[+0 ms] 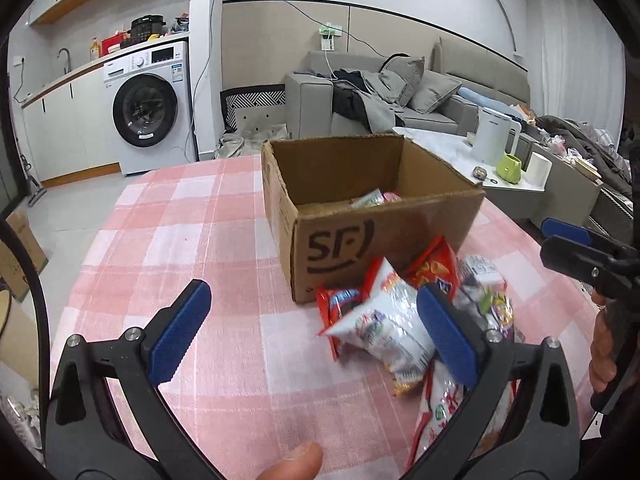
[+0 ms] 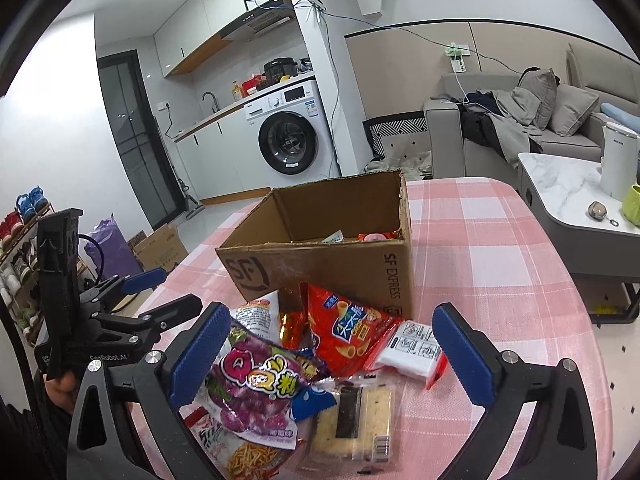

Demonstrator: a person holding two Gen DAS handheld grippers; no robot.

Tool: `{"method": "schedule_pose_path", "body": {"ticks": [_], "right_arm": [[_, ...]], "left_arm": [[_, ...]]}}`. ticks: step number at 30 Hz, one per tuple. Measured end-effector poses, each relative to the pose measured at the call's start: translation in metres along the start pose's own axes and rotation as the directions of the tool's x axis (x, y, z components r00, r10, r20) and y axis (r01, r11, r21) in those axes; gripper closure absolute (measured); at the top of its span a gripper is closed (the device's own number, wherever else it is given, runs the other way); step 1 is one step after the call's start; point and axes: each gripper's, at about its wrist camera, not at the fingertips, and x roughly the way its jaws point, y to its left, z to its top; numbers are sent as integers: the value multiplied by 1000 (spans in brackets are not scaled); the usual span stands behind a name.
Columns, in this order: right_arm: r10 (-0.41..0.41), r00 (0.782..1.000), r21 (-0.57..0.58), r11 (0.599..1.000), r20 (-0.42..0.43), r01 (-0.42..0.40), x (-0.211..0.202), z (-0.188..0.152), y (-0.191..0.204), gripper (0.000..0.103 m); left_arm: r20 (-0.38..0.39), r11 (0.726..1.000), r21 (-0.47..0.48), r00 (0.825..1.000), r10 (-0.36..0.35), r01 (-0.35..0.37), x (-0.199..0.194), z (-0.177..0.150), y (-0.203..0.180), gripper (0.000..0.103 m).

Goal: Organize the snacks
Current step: 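Move both tools back toward the remaining snack pile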

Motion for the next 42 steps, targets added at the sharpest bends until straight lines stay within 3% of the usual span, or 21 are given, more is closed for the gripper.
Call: {"method": "schedule_pose_path", "body": {"ticks": [9, 25, 42], "right_arm": [[-22, 1000, 3, 1000, 3, 22, -12, -18, 1, 0], [-51, 998, 12, 999, -44, 52, -19, -51, -3, 0], [5, 994, -30, 1000, -105, -8, -4, -64, 19, 0]], "left_arm": [[-52, 1000, -12, 999, -16, 15, -4, -15, -1, 0], [-37, 1000, -7, 999, 7, -7, -26, -38, -2, 0], [-82, 997, 55, 995, -49, 54, -26, -60, -26, 0]]}}
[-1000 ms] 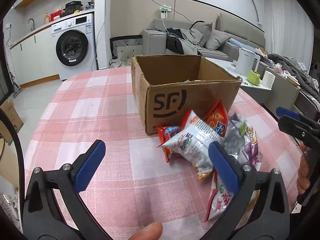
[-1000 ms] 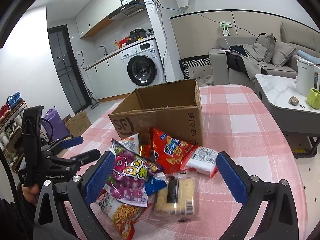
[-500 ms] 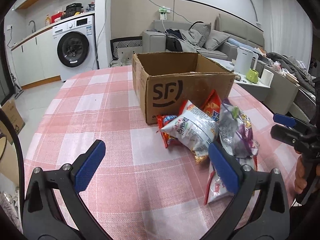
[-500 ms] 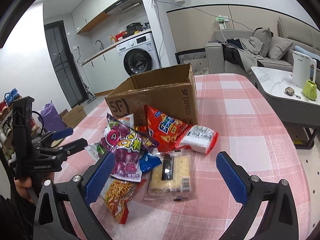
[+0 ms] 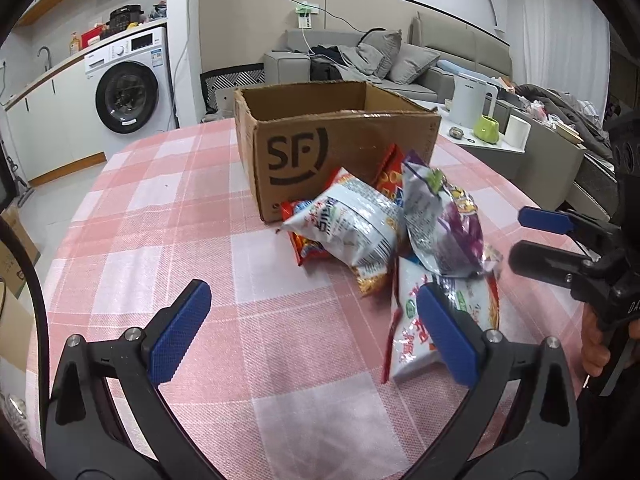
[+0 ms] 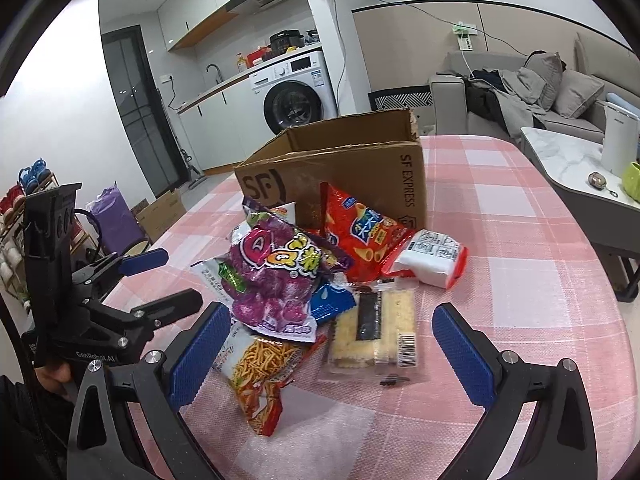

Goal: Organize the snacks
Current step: 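Move both tools back toward the remaining snack pile, then grasp the white noodle-snack bag with the left gripper while the right gripper grasps the purple grape bag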

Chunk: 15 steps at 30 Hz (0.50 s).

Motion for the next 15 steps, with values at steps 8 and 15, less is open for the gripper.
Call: {"method": "schedule_pose_path", "body": {"ticks": [8, 15], "right_arm": [[30, 999, 6, 1000, -17, -30, 18, 8, 13, 0], [72, 997, 58, 996, -19, -71, 30, 20, 14, 0]], "left_arm": [[-7, 1000, 8, 1000, 0, 0, 1, -6, -2, 0], [-15, 1000, -3, 1000, 6, -6, 1, -10, 4, 0]]}}
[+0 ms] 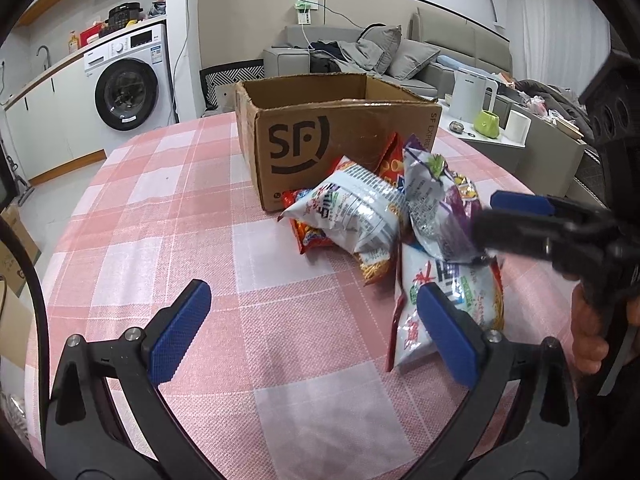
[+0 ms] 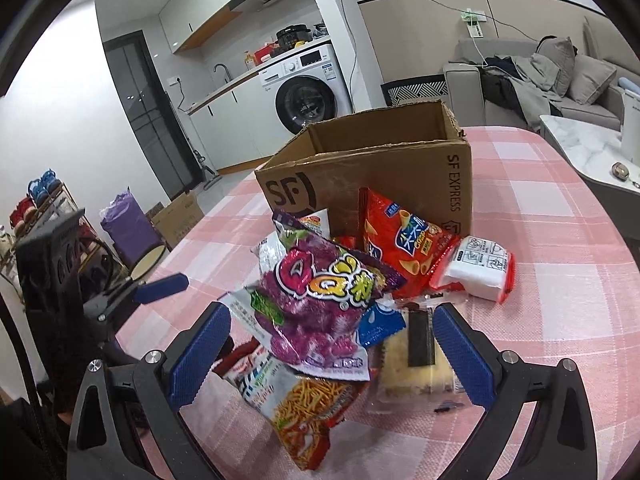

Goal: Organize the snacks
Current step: 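Grasp the white noodle-snack bag with the left gripper while the right gripper grasps the purple grape bag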

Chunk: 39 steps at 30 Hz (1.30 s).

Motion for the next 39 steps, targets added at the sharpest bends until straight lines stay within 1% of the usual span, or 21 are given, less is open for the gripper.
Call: {"method": "schedule_pose_path", "body": {"ticks": [6, 13, 21, 27, 32, 35, 36, 37, 39], "right_arm": [[20, 1000, 4, 1000, -21, -20, 15, 8, 6, 0], [4, 999, -18, 1000, -38, -5, 29, 10, 13, 0], [-8, 999, -10, 1000, -49, 7, 35, 11, 11, 0], [8, 998, -29, 1000, -54, -10, 32, 10, 15, 0], [-7, 998, -45, 999, -60, 4, 37, 9, 16, 0], [-4, 996, -24, 1000, -86, 2, 44, 9, 14, 0], [12, 996, -4, 1000, -92, -13, 46, 9, 12, 2], [24, 996, 7, 1000, -90, -24, 47, 9, 10, 11], [12, 997, 9, 1000, -82, -11, 45, 9, 8, 19]], "left_arm": [[-5, 1000, -13, 1000, 2, -2, 1, -5, 6, 0], [-13, 1000, -12, 1000, -2, 2, 4, -7, 6, 0], [-20, 1000, -11, 1000, -6, 5, 5, -8, 6, 0], [-21, 1000, -9, 1000, -4, 4, 5, -8, 6, 0], [-24, 1000, -9, 1000, -5, 5, 6, -9, 6, 0], [-24, 1000, -12, 1000, -9, 8, 5, -10, 6, 0], [-24, 1000, -14, 1000, -9, 9, 5, -10, 7, 0], [-24, 1000, -14, 1000, -9, 9, 4, -10, 7, 0], [-22, 1000, -16, 1000, -11, 11, 4, -10, 7, 0]]}}
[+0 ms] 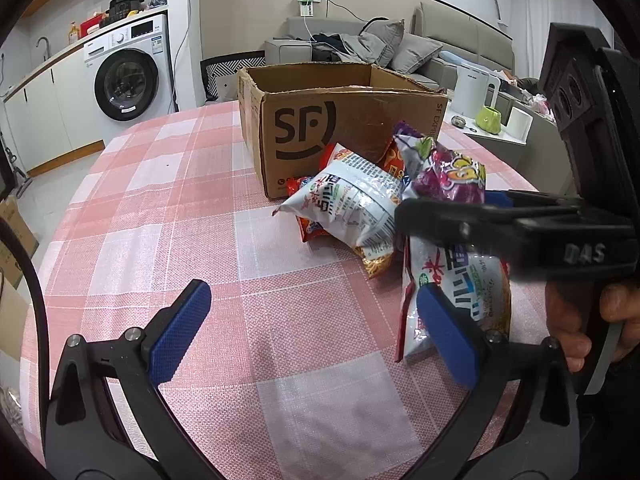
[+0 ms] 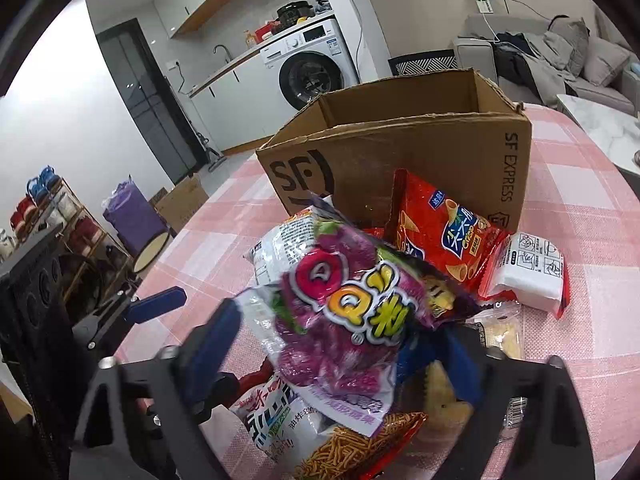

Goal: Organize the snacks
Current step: 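Grasp the white noodle-snack bag with the left gripper while the right gripper grasps the purple grape bag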

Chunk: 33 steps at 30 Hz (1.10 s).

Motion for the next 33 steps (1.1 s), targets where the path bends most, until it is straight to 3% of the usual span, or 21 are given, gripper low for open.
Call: {"method": "schedule_pose_path", "body": {"ticks": [4, 14, 15, 18, 22, 26, 28, 33], "right_arm": [[16, 1000, 10, 1000, 25, -16, -6, -1, -4, 30], [0, 993, -26, 1000, 119, 3, -40, -9, -6, 36], [-2, 993, -29, 1000, 119, 6, -43, -10, -7, 48], [-13, 990, -28, 999, 140, 17, -53, -14, -13, 53], [-6, 993, -33, 999, 115, 9, -52, -13, -17, 70], [-3, 998, -8, 1000, 63, 3, -43, -14, -24, 67], [31, 998, 12, 999, 61, -31, -42, -13, -27, 51], [35, 998, 19, 999, 58, -36, -41, -10, -30, 51]], "left_arm": [[0, 1000, 3, 1000, 0, 0, -1, 0, -1, 0], [-2, 1000, 12, 1000, -26, 26, -1, -2, -6, 0], [-4, 999, 13, 999, -37, 37, -1, -2, -8, 0], [-16, 996, -1, 996, -86, 86, -1, -1, -11, 0], [-35, 995, 12, 995, -94, 94, 3, -3, -18, 0], [-45, 993, -3, 992, -119, 119, 5, -1, -20, 0], [-59, 988, -18, 986, -153, 153, 7, -1, -21, 0], [-104, 974, -7, 968, -228, 228, 16, 1, -36, 0]]}}
